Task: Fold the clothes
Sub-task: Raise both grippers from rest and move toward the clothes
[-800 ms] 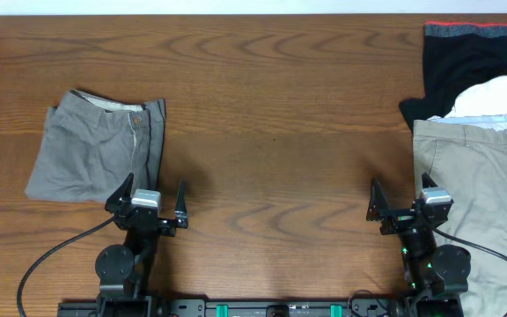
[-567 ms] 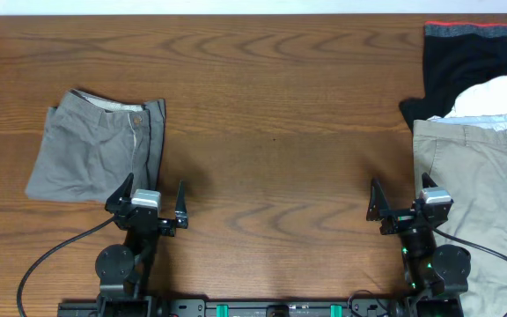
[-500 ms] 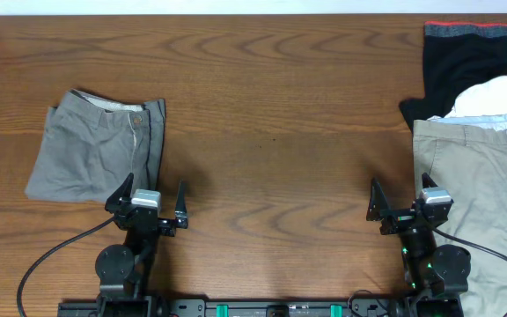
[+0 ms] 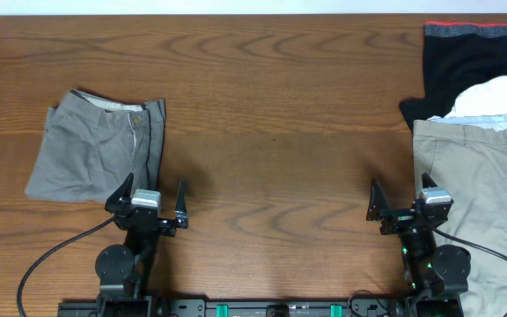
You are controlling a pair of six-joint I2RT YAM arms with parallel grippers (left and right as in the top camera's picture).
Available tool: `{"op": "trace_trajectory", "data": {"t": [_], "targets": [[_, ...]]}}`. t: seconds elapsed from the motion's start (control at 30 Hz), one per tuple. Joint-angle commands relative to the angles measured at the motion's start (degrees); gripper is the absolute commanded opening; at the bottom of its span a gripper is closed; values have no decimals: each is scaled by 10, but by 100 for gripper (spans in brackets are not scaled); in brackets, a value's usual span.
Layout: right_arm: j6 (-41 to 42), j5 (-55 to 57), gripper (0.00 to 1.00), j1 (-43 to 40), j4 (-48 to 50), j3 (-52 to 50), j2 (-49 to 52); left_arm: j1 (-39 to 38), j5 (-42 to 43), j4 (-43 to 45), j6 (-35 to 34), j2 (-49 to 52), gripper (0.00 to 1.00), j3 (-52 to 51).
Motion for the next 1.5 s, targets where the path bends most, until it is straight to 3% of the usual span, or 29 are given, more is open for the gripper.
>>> {"op": "trace_trajectory", "data": {"t": [0.0, 0.47, 0.8, 0.93, 1.07, 1.27, 1.47], "targets": [[9, -3, 99, -4, 1, -4, -3, -2, 2, -11, -9, -4, 98, -14], [9, -5, 99, -4, 2, -4, -3, -2, 10, -11, -13, -4, 98, -14], [28, -24, 99, -4, 5, -4, -3, -2, 48, -10, -136, -4, 98, -14], [58, -91, 99, -4, 36, -2, -3, -2, 98, -6, -139, -4, 98, 2], [90, -132, 99, -4, 75, 20, -3, -2, 92, -16, -160, 9, 98, 56], [84, -103, 99, -4, 24, 116, 48, -2, 75, -116, -164, 146, 98, 213], [86, -95, 99, -4, -84, 245, 246, -2, 79, -251, -163, 382, 98, 429]]}}
